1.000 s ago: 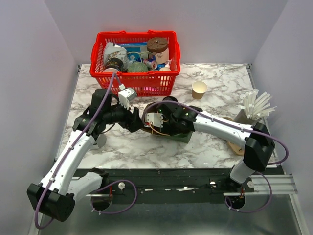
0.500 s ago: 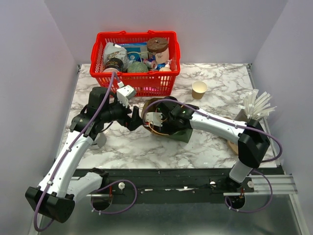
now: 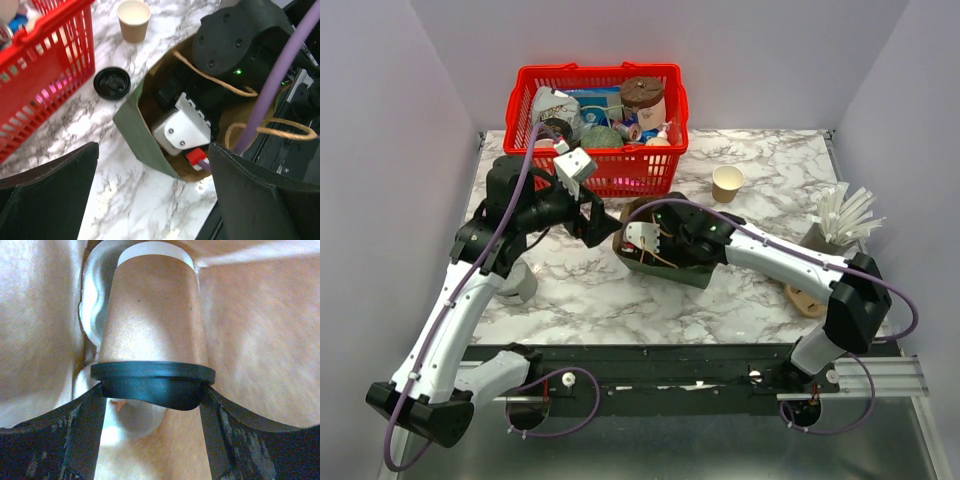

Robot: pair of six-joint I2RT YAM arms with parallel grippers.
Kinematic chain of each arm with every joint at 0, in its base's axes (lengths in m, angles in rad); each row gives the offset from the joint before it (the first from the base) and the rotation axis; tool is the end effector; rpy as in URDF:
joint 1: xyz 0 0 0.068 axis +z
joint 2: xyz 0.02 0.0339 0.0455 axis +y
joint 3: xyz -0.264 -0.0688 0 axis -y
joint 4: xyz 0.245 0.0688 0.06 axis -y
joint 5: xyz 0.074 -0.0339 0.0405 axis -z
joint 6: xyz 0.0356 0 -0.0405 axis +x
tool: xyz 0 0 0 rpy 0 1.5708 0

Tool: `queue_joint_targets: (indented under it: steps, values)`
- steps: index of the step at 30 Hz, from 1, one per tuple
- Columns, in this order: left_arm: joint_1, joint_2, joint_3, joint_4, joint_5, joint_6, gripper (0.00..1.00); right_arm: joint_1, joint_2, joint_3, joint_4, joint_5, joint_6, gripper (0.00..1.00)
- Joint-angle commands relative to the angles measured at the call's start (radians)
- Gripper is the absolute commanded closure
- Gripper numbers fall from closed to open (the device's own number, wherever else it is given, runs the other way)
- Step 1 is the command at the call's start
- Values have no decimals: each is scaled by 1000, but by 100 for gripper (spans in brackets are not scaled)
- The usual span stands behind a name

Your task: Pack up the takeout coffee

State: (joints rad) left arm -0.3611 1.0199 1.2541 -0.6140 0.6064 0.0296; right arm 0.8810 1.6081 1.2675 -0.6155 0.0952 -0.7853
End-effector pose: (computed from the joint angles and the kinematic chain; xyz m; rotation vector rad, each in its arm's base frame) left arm 0.1819 -0.0904 0.4154 0.7725 1.8059 -0.8077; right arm 0.2215 0.2631 0.2626 -1.8409 1.7245 -0.0817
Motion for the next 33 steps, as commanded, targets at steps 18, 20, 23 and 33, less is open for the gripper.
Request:
queue_joint_targets:
  steps: [18, 20, 23, 33]
  values:
    - [37, 189, 87, 145, 116, 41, 1, -10, -134, 26, -4, -88, 8, 14]
    - [37, 193, 88, 146, 125, 47, 1, -8, -140, 44, -3, -89, 18, 13]
    - [37, 201, 90, 142, 144, 70, 1, -8, -155, 62, -10, -88, 23, 9]
    - [30, 270, 105, 184, 234, 118, 1, -10, -264, 30, -17, -183, 44, 1]
